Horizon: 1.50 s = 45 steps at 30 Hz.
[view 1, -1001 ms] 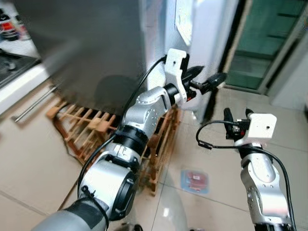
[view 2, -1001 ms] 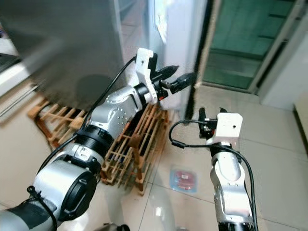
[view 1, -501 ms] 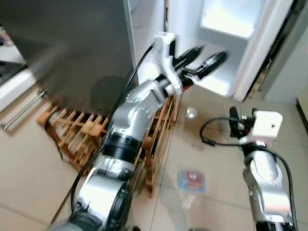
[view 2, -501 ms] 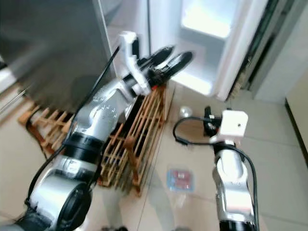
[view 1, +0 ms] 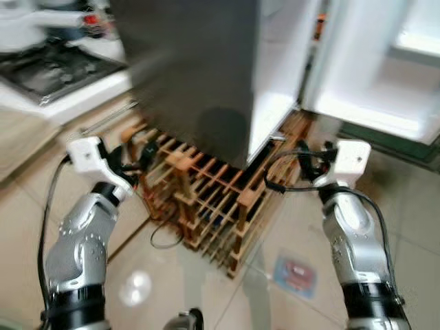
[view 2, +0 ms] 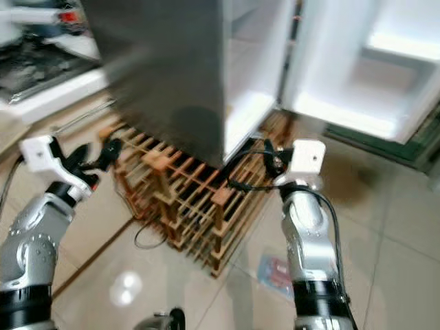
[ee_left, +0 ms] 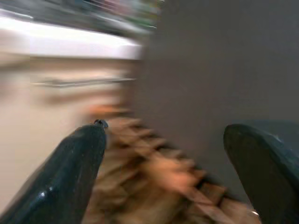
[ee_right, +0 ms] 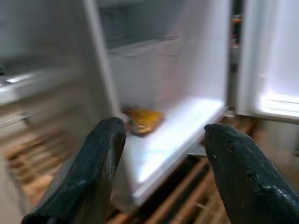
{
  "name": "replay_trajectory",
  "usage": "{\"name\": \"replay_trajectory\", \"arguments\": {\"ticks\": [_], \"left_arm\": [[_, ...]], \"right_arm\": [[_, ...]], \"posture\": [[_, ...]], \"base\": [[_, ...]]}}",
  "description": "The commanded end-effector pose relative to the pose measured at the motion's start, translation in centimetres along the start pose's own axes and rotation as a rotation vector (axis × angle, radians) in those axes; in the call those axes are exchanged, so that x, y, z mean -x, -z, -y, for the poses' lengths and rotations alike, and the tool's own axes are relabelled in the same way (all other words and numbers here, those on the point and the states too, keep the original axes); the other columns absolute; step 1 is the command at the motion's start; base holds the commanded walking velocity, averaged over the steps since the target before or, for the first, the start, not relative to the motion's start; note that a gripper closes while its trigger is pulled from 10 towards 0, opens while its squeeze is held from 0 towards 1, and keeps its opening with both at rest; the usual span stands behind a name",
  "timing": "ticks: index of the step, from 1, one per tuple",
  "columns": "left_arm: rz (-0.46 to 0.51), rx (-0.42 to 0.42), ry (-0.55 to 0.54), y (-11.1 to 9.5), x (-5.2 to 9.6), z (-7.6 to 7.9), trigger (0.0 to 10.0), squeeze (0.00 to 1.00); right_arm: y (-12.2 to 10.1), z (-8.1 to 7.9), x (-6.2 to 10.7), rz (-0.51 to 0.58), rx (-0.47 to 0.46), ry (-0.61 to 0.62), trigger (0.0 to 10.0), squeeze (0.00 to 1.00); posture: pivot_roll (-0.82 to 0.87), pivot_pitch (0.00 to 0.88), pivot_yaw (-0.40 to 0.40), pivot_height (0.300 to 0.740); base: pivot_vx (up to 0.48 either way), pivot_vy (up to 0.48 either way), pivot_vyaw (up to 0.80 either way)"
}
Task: Restocking fridge
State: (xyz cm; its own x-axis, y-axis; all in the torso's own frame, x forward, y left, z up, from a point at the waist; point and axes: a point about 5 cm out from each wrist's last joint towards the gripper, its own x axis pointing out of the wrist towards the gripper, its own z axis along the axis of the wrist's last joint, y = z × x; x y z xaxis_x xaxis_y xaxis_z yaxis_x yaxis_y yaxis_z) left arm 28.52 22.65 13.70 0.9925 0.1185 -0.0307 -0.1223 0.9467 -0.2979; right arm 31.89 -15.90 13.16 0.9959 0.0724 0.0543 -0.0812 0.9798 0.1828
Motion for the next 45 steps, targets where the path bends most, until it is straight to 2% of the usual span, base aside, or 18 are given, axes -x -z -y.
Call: {"name": "replay_trajectory", "arguments": {"ticks": [1,3,5,6,8,11,17,21,22,23,24,26,27,31,35,37,40,45], "left_arm": [[0.032,-0.083,-0.029,-1.0,-0.2,1.1,10.0,0.00],[0.039,-0.127,0.013,-1.3,-0.3,2.3,10.0,0.00],[0.014,-0.240,-0.006,-1.0,-0.5,2.6,10.0,0.00],[-0.023,-0.258,-0.057,-0.2,-0.8,2.6,10.0,0.00],[-0.034,-0.250,-0.076,0.0,-0.9,2.6,10.0,0.00],[-0.088,-0.273,-0.129,1.0,-1.9,2.7,10.0,0.00],[-0.040,-0.276,-0.115,-0.1,-3.0,3.8,10.0,0.00],[0.006,-0.369,-0.073,-0.4,-3.0,4.8,10.0,0.00],[0.029,-0.422,-0.059,-0.4,-3.0,5.1,10.0,0.00],[0.029,-0.422,-0.059,-0.4,-3.0,5.1,10.0,0.00],[0.061,-0.471,-0.028,-0.3,-3.0,5.6,10.0,0.00],[0.052,-0.456,-0.021,-0.1,-3.0,5.8,10.0,0.00],[0.029,-0.409,-0.030,0.3,-3.0,5.8,10.0,0.00],[0.084,-0.432,-0.015,-0.3,-3.0,6.1,10.0,0.00],[0.088,-0.405,0.012,-0.3,-2.8,6.2,10.0,0.00],[0.089,-0.411,0.021,-0.2,-2.6,6.1,10.0,0.00],[0.105,-0.371,0.016,-0.4,-2.2,5.6,10.0,0.00],[0.114,-0.321,-0.022,-0.4,-1.9,5.3,10.0,0.00]], "right_arm": [[0.6,0.2,-0.4,-0.038,-0.061,-0.001,10.0,0.00],[0.4,-0.6,-0.8,-0.038,-0.056,-0.052,10.0,0.00],[0.1,-1.2,-1.2,-0.030,-0.052,-0.087,10.0,0.00],[0.0,-1.5,-1.6,-0.032,-0.037,-0.111,10.0,0.00],[0.0,-1.5,-1.8,-0.035,-0.031,-0.116,10.0,0.00],[-0.1,-1.5,-2.1,-0.038,-0.008,-0.134,10.0,0.00],[-0.2,-1.3,-1.9,-0.030,0.000,-0.146,10.0,0.00],[-0.2,-1.1,-1.6,-0.021,-0.007,-0.140,10.0,0.02],[-0.2,-1.0,-1.5,-0.020,-0.007,-0.141,10.0,0.02],[-0.2,-1.0,-1.5,-0.020,-0.007,-0.141,10.0,0.02],[0.0,-1.0,-1.3,-0.022,-0.011,-0.144,10.0,0.02],[0.0,-1.0,-1.2,-0.023,-0.013,-0.147,10.0,0.02],[0.1,-1.1,-1.1,-0.026,-0.015,-0.154,10.0,0.02],[0.1,-1.2,-1.1,-0.029,-0.015,-0.166,10.0,0.02],[-0.2,-1.3,-1.1,-0.022,-0.006,-0.174,10.0,0.02],[-0.3,-1.0,-1.0,-0.012,0.009,-0.153,10.0,0.02],[0.2,1.0,-0.9,-0.047,0.061,0.004,10.0,0.00],[0.0,1.2,-0.4,-0.031,0.065,-0.034,10.0,0.00]], "posture": [[0.01,0.000,-0.004,0.740],[0.01,0.000,-0.005,0.740],[0.01,0.000,-0.011,0.740],[0.01,0.000,-0.012,0.740],[0.01,0.000,-0.012,0.740],[-0.01,0.000,-0.013,0.740],[-0.04,0.000,0.000,0.740],[-0.07,0.000,0.010,0.740],[-0.07,0.000,0.010,0.740],[-0.07,0.000,0.010,0.740],[-0.07,0.000,0.008,0.740],[-0.07,0.000,0.007,0.740],[-0.07,0.000,0.007,0.740],[-0.07,0.001,0.008,0.740],[-0.07,0.010,0.009,0.740],[-0.07,0.010,0.005,0.740],[-0.07,0.002,-0.007,0.740],[-0.07,0.000,-0.019,0.740]], "base": [[0.000,-0.480,0.57],[0.000,-0.480,0.57],[0.000,-0.480,0.57],[0.000,-0.480,0.58],[0.000,-0.480,0.58],[0.000,-0.480,0.56],[0.000,0.000,0.55],[0.000,0.000,0.52],[0.000,0.000,0.51],[0.000,0.000,0.51],[0.000,0.000,0.48],[0.000,0.000,0.46],[0.000,0.000,0.45],[0.000,0.000,0.46],[0.000,0.000,0.45],[0.000,0.000,0.45],[0.000,0.000,0.00],[0.000,0.426,0.27]]}}
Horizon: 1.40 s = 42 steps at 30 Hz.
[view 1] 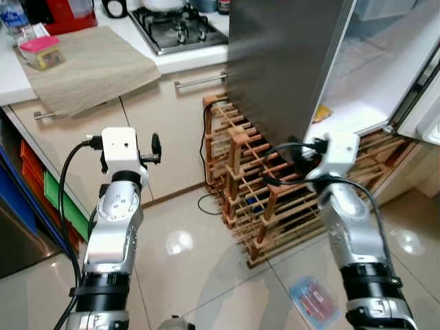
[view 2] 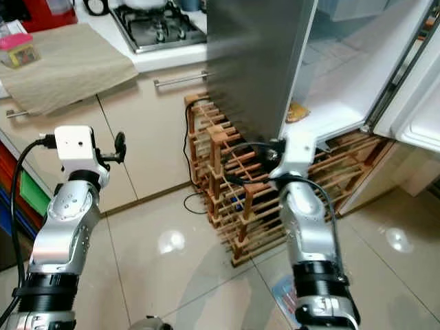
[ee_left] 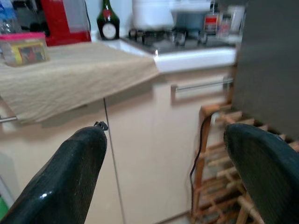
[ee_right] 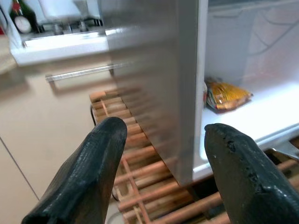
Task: Restocking fridge
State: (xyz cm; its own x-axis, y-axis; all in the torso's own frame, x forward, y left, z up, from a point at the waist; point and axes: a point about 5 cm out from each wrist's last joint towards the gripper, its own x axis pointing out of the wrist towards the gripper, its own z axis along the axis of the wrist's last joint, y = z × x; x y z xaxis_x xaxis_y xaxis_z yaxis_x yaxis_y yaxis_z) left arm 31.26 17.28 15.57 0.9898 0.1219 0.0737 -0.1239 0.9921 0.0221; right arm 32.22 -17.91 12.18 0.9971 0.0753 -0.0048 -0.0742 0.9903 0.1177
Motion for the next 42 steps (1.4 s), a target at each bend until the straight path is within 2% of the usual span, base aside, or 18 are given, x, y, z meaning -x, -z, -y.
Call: {"name": "replay_trajectory", "arguments": {"ticks": [1,4,7,8,11,12,25,28,30,35,37,42], "left_arm": [[0.003,0.001,-0.038,0.0,0.1,-0.7,10.0,0.00],[-0.028,0.051,-0.043,0.4,0.1,0.4,10.0,0.00],[-0.031,0.052,-0.012,0.5,0.0,1.3,10.0,0.00],[-0.031,0.043,-0.002,0.6,-0.1,1.5,10.0,0.00],[-0.064,0.086,-0.003,1.0,-0.4,1.8,10.0,0.00],[-0.084,0.108,-0.002,1.1,-0.9,1.9,10.0,0.00],[-0.060,0.065,-0.001,0.2,-2.3,2.1,10.0,0.00],[-0.060,0.066,-0.019,0.1,-2.5,1.8,10.0,0.00],[-0.058,0.065,-0.021,0.1,-2.5,1.7,10.0,0.00],[-0.052,0.059,-0.048,0.2,-2.5,0.8,10.0,0.00],[-0.043,0.059,-0.060,0.1,-2.5,0.5,10.0,0.00],[-0.035,0.056,-0.063,-0.1,-2.6,0.3,10.0,0.00]], "right_arm": [[-0.6,-1.0,-0.3,0.025,0.004,-0.043,10.0,0.00],[-1.0,-1.3,-0.6,0.028,0.001,-0.060,10.0,0.00],[-1.5,-1.8,-0.9,0.049,0.018,-0.097,10.0,0.00],[-1.7,-2.0,-1.0,0.055,0.022,-0.106,10.0,0.00],[-1.9,-2.0,-1.3,0.060,0.013,-0.106,10.0,0.00],[-2.3,-2.3,-1.3,0.081,0.017,-0.125,10.0,0.00],[-2.6,-3.4,-1.1,0.122,-0.003,-0.152,10.0,0.02],[-2.5,-3.6,-1.2,0.123,-0.004,-0.166,10.0,0.04],[-2.2,-4.0,-1.3,0.099,0.067,-0.169,10.0,0.00],[-2.1,-3.8,-1.5,0.103,-0.003,-0.151,10.0,0.00],[-2.2,-4.1,-1.5,0.110,0.047,-0.159,10.0,0.00],[-2.1,-4.9,-1.9,0.101,0.050,-0.190,10.0,0.00]], "posture": [[-0.07,0.000,-0.022,0.740],[-0.08,0.000,-0.038,0.740],[-0.10,0.000,-0.045,0.740],[-0.10,0.000,-0.042,0.740],[-0.12,0.000,-0.029,0.740],[-0.13,0.000,-0.003,0.740],[-0.14,0.000,0.038,0.740],[-0.14,0.000,0.034,0.740],[-0.13,0.000,0.028,0.740],[-0.11,0.000,0.025,0.740],[-0.10,0.000,0.024,0.740],[-0.08,0.000,0.022,0.740]], "base": [[0.000,0.480,0.43],[0.000,0.102,0.43],[0.000,0.000,0.43],[0.000,0.000,0.43],[0.000,0.000,0.41],[0.000,0.000,0.42],[0.268,-0.249,0.41],[0.409,-0.246,0.40],[0.424,0.000,0.44],[0.448,0.000,0.00],[0.458,0.000,0.47],[0.458,0.000,0.45]]}}
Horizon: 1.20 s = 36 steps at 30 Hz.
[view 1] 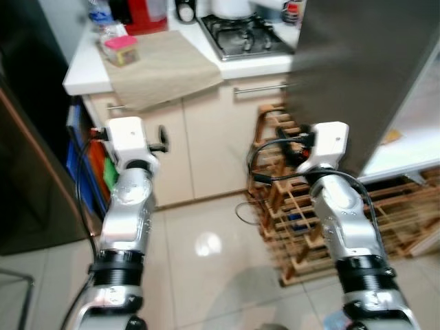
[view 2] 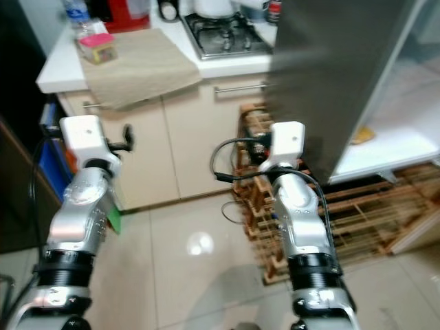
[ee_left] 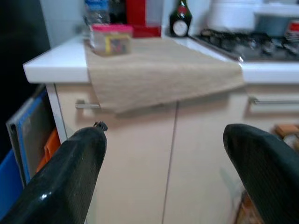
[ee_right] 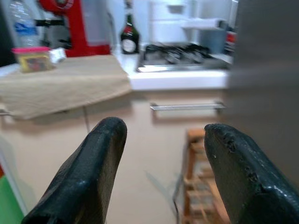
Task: Restocking fridge
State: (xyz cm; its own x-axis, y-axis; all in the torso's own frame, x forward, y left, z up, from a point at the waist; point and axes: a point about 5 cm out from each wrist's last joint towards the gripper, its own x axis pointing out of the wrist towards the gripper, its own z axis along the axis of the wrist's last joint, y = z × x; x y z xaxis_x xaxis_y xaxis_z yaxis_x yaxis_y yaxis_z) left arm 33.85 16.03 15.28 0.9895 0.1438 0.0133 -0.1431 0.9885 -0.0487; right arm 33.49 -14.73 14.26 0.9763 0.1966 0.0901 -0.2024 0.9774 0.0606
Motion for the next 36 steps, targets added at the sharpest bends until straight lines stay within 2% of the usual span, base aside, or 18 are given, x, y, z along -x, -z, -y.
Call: {"name": "replay_trajectory", "arguments": {"ticks": [1,5,7,12,22,25,27,33,36], "left_arm": [[0.029,-0.013,-0.040,-0.7,-0.2,-1.2,10.0,0.00],[0.041,-0.010,-0.051,-1.0,-0.3,-1.6,10.0,0.00],[0.050,-0.005,-0.064,-1.3,-0.4,-1.8,10.0,0.00],[0.056,-0.005,-0.066,-1.5,-0.4,-1.8,10.0,0.00],[0.072,0.018,-0.022,-2.1,-0.7,-1.7,10.0,0.00],[0.087,0.009,0.032,-2.6,-0.9,-0.9,10.0,0.00],[0.099,0.003,0.044,-2.8,-0.9,-0.7,10.0,0.00],[0.112,0.010,0.043,-3.2,-0.8,-0.8,10.0,0.00],[0.130,0.014,0.028,-3.6,-0.8,-1.1,10.0,0.00]], "right_arm": [[-0.6,-1.9,-0.7,0.030,0.006,-0.074,10.0,0.01],[-0.7,-2.4,-1.0,0.037,-0.017,-0.087,10.0,0.00],[-0.8,-2.7,-1.1,0.048,0.037,-0.096,10.0,0.00],[-0.6,-2.8,-1.3,0.043,0.000,-0.090,10.0,0.00],[-1.1,-1.9,-1.4,0.069,0.000,-0.035,10.0,0.00],[-1.8,-0.4,-1.4,0.102,-0.029,0.094,10.0,0.00],[-2.0,-0.1,-1.4,0.112,-0.024,0.129,10.0,0.00],[-2.0,0.0,-1.4,0.110,0.005,0.145,10.0,0.00],[-2.0,-0.4,-1.5,0.108,0.015,0.119,10.0,0.00]], "posture": [[-0.08,0.000,0.022,0.740],[-0.07,0.000,0.021,0.740],[-0.07,0.000,0.021,0.740],[-0.06,0.000,0.017,0.740],[-0.07,0.000,0.011,0.740],[-0.07,0.000,0.013,0.740],[-0.07,0.000,0.014,0.740],[-0.08,0.000,0.018,0.740],[-0.07,0.000,0.017,0.740]], "base": [[0.458,0.000,0.44],[0.459,0.000,0.23],[0.480,0.000,0.65],[0.480,0.000,0.37],[0.480,0.000,0.00],[0.480,0.000,0.00],[0.480,0.000,0.00],[0.480,0.000,0.00],[0.480,0.000,0.00]]}}
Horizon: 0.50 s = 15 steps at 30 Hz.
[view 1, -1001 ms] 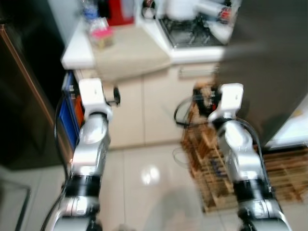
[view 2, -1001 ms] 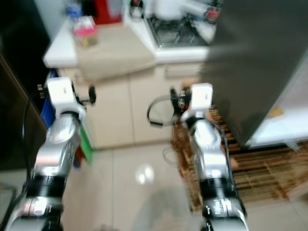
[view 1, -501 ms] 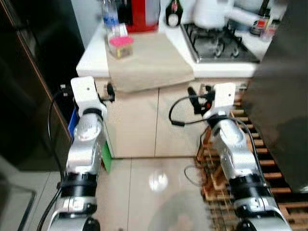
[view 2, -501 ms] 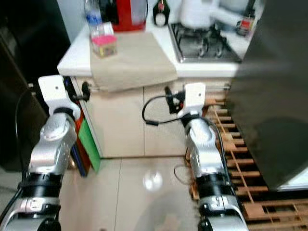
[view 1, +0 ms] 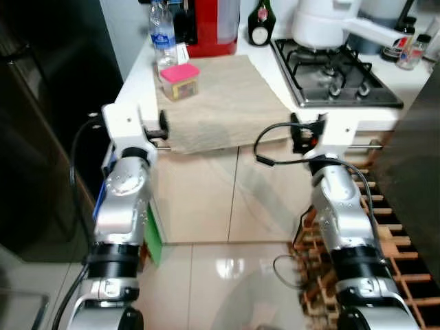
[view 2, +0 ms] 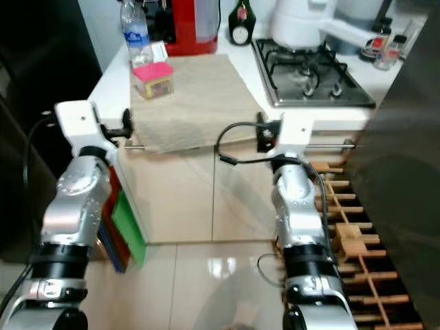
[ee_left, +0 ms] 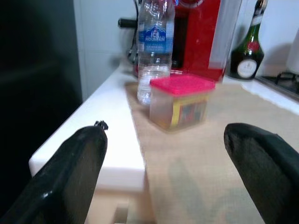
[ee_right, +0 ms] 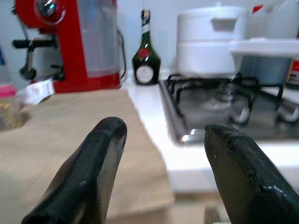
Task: Restocking fridge
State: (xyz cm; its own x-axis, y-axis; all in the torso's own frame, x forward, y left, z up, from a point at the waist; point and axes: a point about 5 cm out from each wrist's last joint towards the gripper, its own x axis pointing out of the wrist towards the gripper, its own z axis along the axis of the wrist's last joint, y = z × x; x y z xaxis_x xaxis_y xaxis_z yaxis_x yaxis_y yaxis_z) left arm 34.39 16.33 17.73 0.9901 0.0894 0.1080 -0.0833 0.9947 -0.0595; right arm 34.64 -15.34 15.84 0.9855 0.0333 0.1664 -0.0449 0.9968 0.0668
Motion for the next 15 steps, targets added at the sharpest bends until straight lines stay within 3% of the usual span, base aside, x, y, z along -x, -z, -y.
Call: {"name": "replay_trajectory", "arguments": {"ticks": [1,7,12,15], "left_arm": [[0.039,-0.003,-0.031,-1.1,-0.2,-1.0,10.0,0.00],[0.109,0.012,-0.043,-2.4,0.0,-1.7,10.0,0.00],[0.125,0.030,-0.001,-3.1,0.0,-1.6,10.0,0.00],[0.135,0.013,0.004,-3.6,-0.2,-1.5,10.0,0.00]], "right_arm": [[-0.5,-1.2,-0.2,0.021,-0.003,-0.039,10.0,0.00],[-1.0,-1.8,-0.2,0.050,0.012,-0.073,10.0,0.00],[-1.2,-2.0,-0.1,0.063,0.005,-0.083,10.0,0.00],[-1.2,-2.0,-0.2,0.054,0.014,-0.089,10.0,0.00]], "posture": [[-0.07,0.000,0.017,0.740],[-0.07,0.000,0.012,0.740],[-0.07,0.000,0.009,0.740],[-0.06,0.000,0.004,0.740]], "base": [[0.480,0.000,0.00],[0.470,0.000,0.00],[0.000,0.453,0.00],[0.000,0.000,-0.24]]}}
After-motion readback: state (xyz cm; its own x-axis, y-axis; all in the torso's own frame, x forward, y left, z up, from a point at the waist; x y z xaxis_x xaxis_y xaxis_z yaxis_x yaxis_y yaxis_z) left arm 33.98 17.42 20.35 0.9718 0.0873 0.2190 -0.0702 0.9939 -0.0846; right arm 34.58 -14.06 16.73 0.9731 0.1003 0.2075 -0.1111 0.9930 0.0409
